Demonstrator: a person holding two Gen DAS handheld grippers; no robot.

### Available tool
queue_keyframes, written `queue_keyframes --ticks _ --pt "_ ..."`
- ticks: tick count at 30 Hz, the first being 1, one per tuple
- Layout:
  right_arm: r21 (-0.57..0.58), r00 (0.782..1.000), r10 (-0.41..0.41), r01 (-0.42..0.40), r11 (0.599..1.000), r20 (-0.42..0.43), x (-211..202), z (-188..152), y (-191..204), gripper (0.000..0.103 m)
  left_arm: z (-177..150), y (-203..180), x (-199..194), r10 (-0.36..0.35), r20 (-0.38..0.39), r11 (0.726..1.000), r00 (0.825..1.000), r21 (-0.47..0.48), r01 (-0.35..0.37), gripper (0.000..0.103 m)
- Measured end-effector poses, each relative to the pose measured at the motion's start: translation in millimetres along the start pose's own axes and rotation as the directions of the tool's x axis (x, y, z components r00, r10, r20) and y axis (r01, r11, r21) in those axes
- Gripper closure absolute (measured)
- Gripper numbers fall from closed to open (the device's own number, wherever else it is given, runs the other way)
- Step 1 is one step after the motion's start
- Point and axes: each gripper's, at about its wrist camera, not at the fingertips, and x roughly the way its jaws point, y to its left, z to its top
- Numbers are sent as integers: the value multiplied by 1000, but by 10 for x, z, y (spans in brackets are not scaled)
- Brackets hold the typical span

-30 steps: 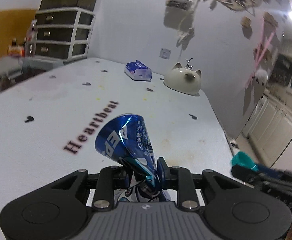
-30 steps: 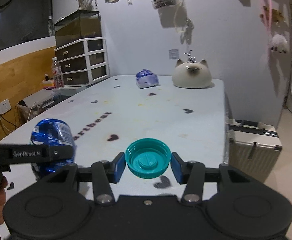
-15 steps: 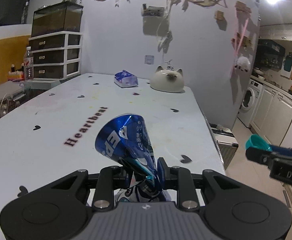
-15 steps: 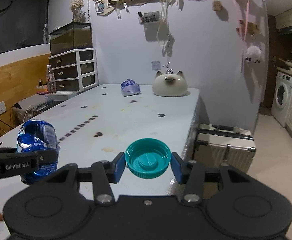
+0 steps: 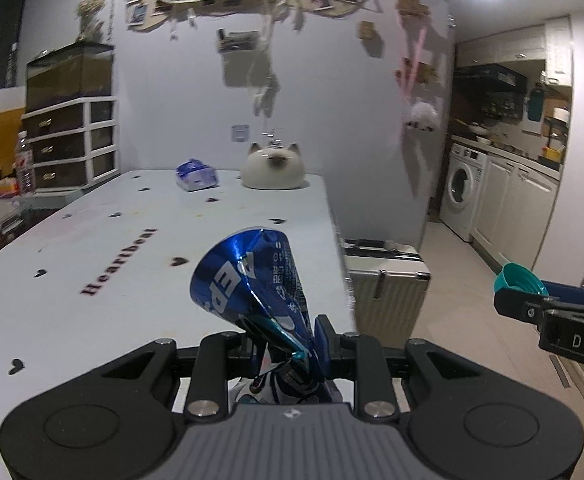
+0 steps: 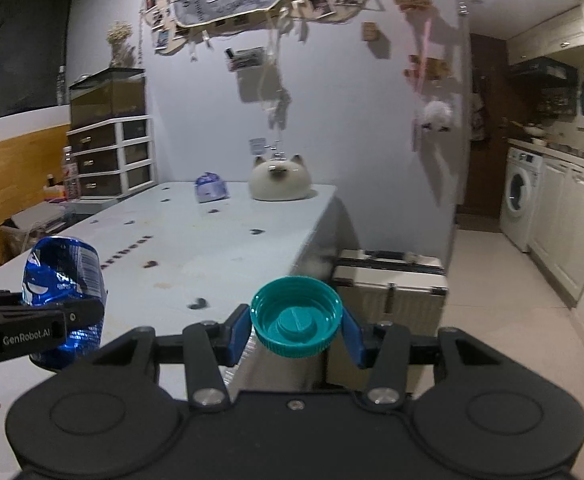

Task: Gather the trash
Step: 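Carry the blue can and teal cap with both tools over the wastebasket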

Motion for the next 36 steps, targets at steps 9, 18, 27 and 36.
queue_keyframes --ticks 9,18,27,36 --pt "56 998 -67 65 996 23 -455 -151 -590 53 -83 -721 -157 -63 9 996 998 62 63 76" --pt "90 988 -152 149 985 16 -799 -354 -1158 53 -205 -1490 -223 -169 -6 981 986 100 169 76" --pt "158 977 -212 215 964 -34 -878 -711 -1728 53 -445 -2149 -37 -253 -53 959 966 116 258 76" --pt "210 963 -242 263 942 -123 -633 -1192 -2221 53 -883 -2637 493 -282 -169 946 944 115 303 76"
